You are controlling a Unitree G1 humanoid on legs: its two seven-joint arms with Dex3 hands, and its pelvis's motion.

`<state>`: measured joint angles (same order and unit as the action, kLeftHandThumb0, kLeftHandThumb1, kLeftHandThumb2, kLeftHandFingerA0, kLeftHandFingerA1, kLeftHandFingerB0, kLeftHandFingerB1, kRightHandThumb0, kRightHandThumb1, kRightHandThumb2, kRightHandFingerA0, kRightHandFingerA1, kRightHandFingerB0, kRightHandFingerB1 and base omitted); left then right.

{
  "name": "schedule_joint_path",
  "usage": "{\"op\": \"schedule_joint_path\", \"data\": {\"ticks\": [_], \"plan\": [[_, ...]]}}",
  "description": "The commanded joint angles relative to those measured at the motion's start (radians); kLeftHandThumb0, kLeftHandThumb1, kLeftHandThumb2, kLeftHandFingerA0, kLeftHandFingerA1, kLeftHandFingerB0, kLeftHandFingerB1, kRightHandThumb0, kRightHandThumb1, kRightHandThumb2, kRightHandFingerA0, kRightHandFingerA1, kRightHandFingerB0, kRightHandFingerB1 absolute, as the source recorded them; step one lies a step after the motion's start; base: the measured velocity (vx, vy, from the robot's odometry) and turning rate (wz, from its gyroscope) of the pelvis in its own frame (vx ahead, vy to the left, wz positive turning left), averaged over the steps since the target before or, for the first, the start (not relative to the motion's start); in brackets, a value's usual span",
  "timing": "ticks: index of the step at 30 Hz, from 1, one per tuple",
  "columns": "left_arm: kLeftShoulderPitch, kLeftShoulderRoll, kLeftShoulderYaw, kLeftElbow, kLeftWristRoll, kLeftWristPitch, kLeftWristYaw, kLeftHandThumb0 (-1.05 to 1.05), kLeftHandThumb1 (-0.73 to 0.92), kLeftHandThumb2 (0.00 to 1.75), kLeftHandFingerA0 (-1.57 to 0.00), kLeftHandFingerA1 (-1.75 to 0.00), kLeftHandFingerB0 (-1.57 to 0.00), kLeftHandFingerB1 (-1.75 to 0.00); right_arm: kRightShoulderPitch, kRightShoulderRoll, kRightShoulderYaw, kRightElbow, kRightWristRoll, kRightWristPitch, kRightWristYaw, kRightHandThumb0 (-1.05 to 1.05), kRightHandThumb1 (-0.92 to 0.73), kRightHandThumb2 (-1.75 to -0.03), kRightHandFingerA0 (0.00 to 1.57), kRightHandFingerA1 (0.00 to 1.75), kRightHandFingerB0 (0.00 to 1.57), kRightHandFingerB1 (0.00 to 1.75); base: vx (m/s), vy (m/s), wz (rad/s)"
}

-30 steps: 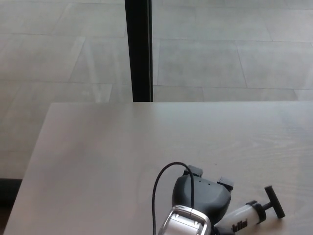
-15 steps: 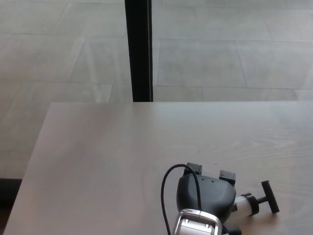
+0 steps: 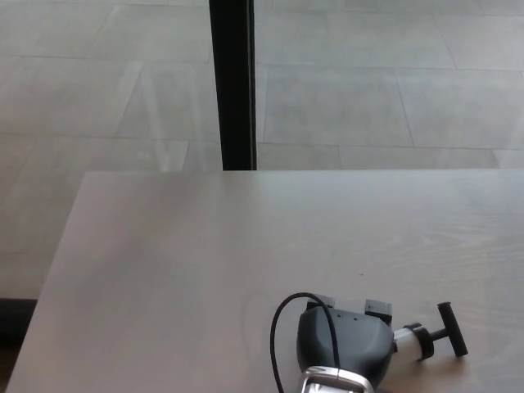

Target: The robot uses its left hand to lift the air pump kept on the middle of the desk and use the right hand to pull out the handle

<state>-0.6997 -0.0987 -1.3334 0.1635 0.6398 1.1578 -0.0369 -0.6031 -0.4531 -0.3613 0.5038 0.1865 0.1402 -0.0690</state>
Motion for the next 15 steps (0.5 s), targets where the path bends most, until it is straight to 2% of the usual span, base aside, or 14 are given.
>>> {"op": "schedule_joint_path", "data": {"ticks": [1, 2, 6, 7, 8, 9, 10, 11, 12, 13, 14, 15], "plan": [[-0.017, 0.021, -0.021, 0.019, 0.058, 0.019, -0.061, -0.74, 0.76, 0.64, -0.24, -0.61, -0.08, -0.3, -0.007, -0.024, -0.008, 0.006, -0.014, 0.029, -0.008, -0.45, -0.72, -0.61, 0.51, 0.77, 0.45, 0.46, 0.0, 0.0, 0.0], [-0.012, 0.027, -0.015, 0.017, 0.057, 0.022, -0.067, -0.39, 0.46, 1.05, -0.11, -0.56, 0.0, -0.51, -0.01, -0.024, -0.008, 0.015, -0.017, 0.028, -0.012, -0.43, -0.72, -0.62, 0.52, 0.78, 0.45, 0.46, 0.0, 0.0, 0.0], [-0.006, 0.029, -0.011, 0.023, 0.073, 0.015, -0.076, -0.38, 0.48, 1.06, -0.12, -0.56, 0.0, -0.5, -0.011, -0.022, -0.007, 0.009, -0.018, 0.038, -0.015, -0.41, -0.72, -0.62, 0.52, 0.79, 0.46, 0.46, 0.0, 0.0, 0.0], [-0.01, 0.036, -0.026, 0.025, 0.092, 0.007, -0.076, -0.72, 0.61, 0.92, -0.34, -0.66, -0.08, -0.44, -0.012, -0.022, -0.005, 0.009, -0.024, 0.037, -0.019, -0.4, -0.72, -0.62, 0.52, 0.78, 0.46, 0.46, 0.0, 0.0, 0.0], [-0.018, 0.04, -0.042, 0.031, 0.105, 0.001, -0.083, -0.68, 0.61, 0.95, -0.39, -0.67, -0.08, -0.45, -0.01, -0.023, -0.004, 0.002, -0.027, 0.042, -0.023, -0.4, -0.72, -0.62, 0.53, 0.77, 0.47, 0.46, 0.0, 0.0, 0.0], [-0.009, 0.042, -0.043, 0.04, 0.12, -0.022, -0.06, -0.49, 0.54, 1.01, -0.67, -0.79, -0.05, -0.48, -0.011, -0.023, -0.004, 0.008, -0.032, 0.037, -0.028, -0.38, -0.71, -0.62, 0.54, 0.77, 0.47, 0.46, 0.0, 0.0, 0.0], [-0.004, 0.042, -0.041, 0.044, 0.128, -0.033, -0.05, -0.49, 0.54, 1.01, -0.67, -0.79, -0.05, -0.48, -0.012, -0.023, -0.005, 0.011, -0.034, 0.034, -0.03, -0.38, -0.71, -0.62, 0.54, 0.77, 0.47, 0.46, 0.0, 0.0, 0.0], [-0.003, 0.044, -0.04, 0.045, 0.133, -0.042, -0.054, -0.52, 0.76, 0.62, -0.76, -0.77, -0.2, -0.4, -0.011, -0.023, -0.007, 0.011, -0.032, 0.032, -0.027, -0.38, -0.71, -0.62, 0.54, 0.79, 0.46, 0.46, 0.0, 0.0, 0.0], [-0.003, 0.047, -0.04, 0.046, 0.139, -0.055, -0.059, -0.52, 0.76, 0.62, -0.76, -0.77, -0.2, -0.4, -0.01, -0.022, -0.01, 0.011, -0.028, 0.029, -0.021, -0.38, -0.71, -0.62, 0.54, 0.79, 0.46, 0.46, 0.0, 0.0, 0.0], [0.009, 0.055, -0.025, 0.041, 0.148, -0.085, -0.037, -0.44, 0.73, 0.62, -0.79, -1.05, -0.22, -0.44, -0.016, -0.023, -0.007, 0.015, -0.033, 0.029, -0.022, -0.36, -0.72, -0.61, 0.55, 0.79, 0.46, 0.46, 0.0, 0.0, 0.0], [0.029, 0.061, 0.004, 0.033, 0.137, -0.122, -0.014, -0.27, 0.62, 0.64, -0.78, -1.43, -0.3, -0.48, -0.013, -0.02, -0.012, 0.007, -0.025, 0.025, -0.015, -0.34, -0.73, -0.61, 0.54, 0.8, 0.46, 0.47, 0.0, 0.0, 0.0], [0.037, 0.057, 0.018, 0.033, 0.136, -0.129, -0.017, -0.23, 0.6, 0.63, -0.75, -1.47, -0.36, -0.47, -0.013, -0.022, -0.01, 0.006, -0.028, 0.028, -0.016, -0.34, -0.73, -0.62, 0.54, 0.78, 0.45, 0.46, 0.0, 0.0, 0.0]]}}
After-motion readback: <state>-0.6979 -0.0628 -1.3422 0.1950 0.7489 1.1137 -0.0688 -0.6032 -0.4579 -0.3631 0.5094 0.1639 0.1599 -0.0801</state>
